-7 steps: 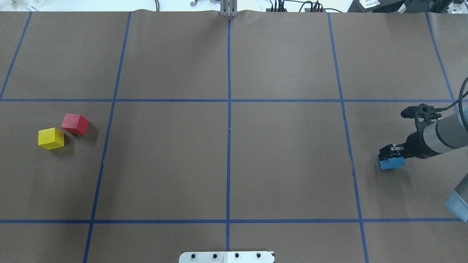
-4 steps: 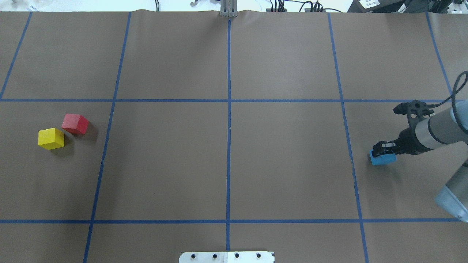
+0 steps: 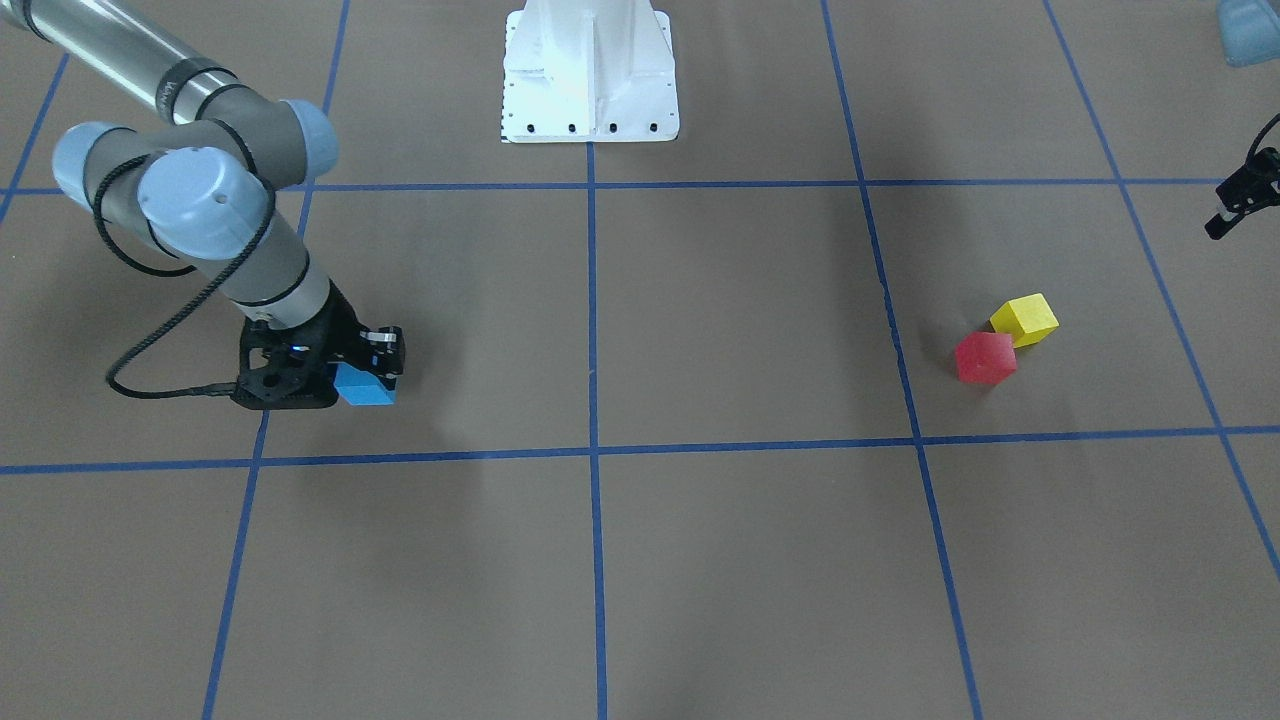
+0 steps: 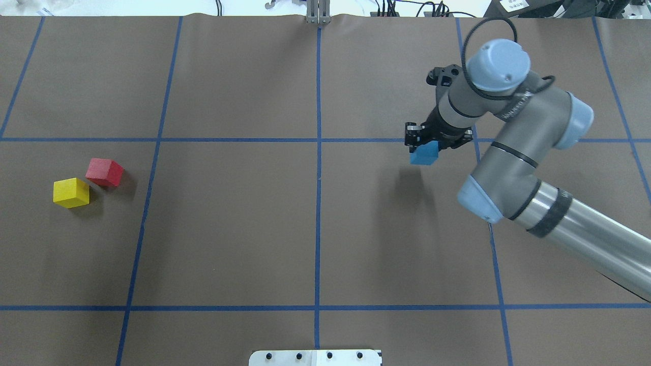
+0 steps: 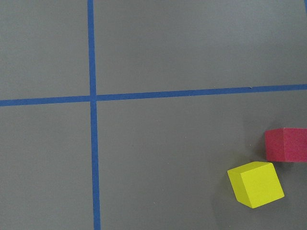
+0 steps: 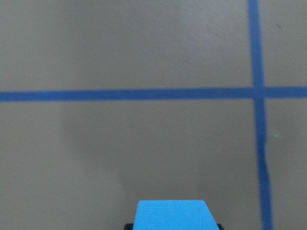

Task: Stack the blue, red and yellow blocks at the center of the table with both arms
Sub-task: 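Carry the blue cube with the right gripper to the table center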

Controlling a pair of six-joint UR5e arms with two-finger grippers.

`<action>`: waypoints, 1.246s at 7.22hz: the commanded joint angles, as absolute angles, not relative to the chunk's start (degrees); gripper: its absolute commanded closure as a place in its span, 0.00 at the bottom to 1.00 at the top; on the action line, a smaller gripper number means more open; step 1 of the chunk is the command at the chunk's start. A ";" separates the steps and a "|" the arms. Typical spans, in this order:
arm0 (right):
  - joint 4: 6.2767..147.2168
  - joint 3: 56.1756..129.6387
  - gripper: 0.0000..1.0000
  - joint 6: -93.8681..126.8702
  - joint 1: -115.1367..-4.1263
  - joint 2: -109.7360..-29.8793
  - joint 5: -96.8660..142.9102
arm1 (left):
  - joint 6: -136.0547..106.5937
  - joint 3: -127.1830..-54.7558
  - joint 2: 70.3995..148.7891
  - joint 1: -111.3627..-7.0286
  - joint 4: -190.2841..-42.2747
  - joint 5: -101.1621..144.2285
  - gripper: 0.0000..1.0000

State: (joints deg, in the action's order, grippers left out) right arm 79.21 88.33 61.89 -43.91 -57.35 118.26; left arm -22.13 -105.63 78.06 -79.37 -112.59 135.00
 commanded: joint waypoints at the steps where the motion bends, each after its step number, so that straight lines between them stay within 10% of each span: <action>1: 79.37 79.65 1.00 63.98 -40.89 -46.09 117.07 | -22.06 -105.29 78.05 -79.37 -112.59 135.00 0.00; 6: 79.10 70.67 0.96 70.31 -33.93 -36.22 109.42 | -22.24 -105.38 78.05 -79.37 -112.59 135.00 0.00; 9: 78.05 69.44 0.51 72.16 -32.96 -36.30 109.34 | -22.24 -105.38 78.05 -79.37 -112.59 135.00 0.00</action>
